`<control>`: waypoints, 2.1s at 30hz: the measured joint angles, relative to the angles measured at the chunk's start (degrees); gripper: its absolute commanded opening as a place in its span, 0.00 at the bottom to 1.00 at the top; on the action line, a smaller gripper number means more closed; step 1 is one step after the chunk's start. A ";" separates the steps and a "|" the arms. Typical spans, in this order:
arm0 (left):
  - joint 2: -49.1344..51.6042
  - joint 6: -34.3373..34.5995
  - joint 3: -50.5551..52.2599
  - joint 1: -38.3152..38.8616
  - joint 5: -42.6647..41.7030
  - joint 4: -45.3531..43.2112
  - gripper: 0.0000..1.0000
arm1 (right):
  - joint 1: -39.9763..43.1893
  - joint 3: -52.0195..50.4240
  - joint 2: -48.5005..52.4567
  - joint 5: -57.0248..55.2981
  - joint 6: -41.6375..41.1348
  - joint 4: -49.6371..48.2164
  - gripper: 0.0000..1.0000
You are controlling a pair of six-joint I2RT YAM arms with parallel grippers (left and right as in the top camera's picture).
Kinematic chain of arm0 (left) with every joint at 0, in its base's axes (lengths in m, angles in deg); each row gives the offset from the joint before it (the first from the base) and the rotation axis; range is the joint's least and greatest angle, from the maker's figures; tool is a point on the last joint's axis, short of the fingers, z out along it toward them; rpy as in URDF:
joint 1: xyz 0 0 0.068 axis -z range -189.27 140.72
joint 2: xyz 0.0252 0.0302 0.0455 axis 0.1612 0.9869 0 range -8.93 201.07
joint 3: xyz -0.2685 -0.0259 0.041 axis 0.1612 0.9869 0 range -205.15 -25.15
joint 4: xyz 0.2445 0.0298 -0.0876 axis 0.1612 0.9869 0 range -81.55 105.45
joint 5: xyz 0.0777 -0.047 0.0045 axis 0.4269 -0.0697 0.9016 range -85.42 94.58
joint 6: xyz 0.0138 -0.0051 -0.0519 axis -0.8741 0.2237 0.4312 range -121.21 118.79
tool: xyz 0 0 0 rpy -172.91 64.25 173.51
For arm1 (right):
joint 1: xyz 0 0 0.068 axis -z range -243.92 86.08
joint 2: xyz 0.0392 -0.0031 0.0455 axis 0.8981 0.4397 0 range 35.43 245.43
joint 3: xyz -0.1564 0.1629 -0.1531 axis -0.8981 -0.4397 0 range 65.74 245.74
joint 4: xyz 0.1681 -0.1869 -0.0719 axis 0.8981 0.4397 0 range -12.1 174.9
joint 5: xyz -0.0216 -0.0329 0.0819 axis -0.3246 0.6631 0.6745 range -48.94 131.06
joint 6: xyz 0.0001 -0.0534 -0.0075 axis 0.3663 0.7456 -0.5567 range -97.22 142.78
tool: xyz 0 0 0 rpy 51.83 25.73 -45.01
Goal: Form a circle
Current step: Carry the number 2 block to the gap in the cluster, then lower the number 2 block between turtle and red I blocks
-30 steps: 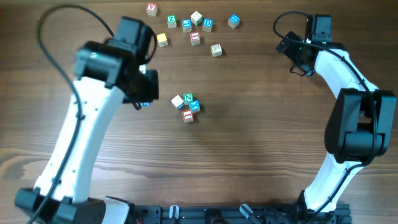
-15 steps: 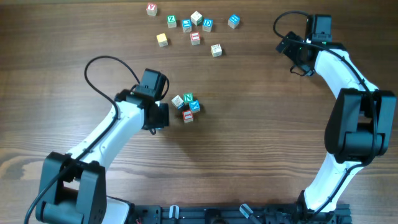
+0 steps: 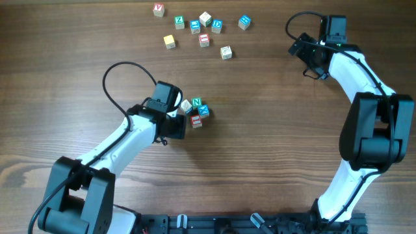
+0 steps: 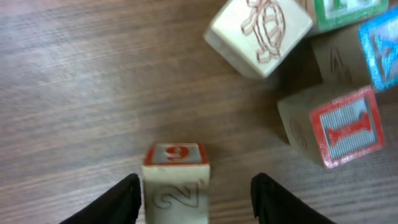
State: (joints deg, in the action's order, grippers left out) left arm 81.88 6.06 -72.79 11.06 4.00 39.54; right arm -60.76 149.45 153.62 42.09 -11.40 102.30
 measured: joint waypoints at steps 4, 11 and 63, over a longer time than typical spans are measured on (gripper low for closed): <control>0.00 0.13 0.17 0.04 0.00 2.58 0.57 | 0.00 0.00 0.00 0.00 0.02 0.02 1.00; 0.00 0.72 0.20 0.04 0.04 1.79 0.40 | 0.00 0.00 0.00 0.00 0.02 0.00 1.00; 0.17 -7.63 0.35 0.09 -6.01 -7.02 0.33 | 0.00 0.00 0.00 0.00 0.02 0.00 1.00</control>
State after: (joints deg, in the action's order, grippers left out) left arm 82.05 -1.57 -72.44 11.15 -2.01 32.52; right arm -60.76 149.45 153.62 42.09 -11.38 102.30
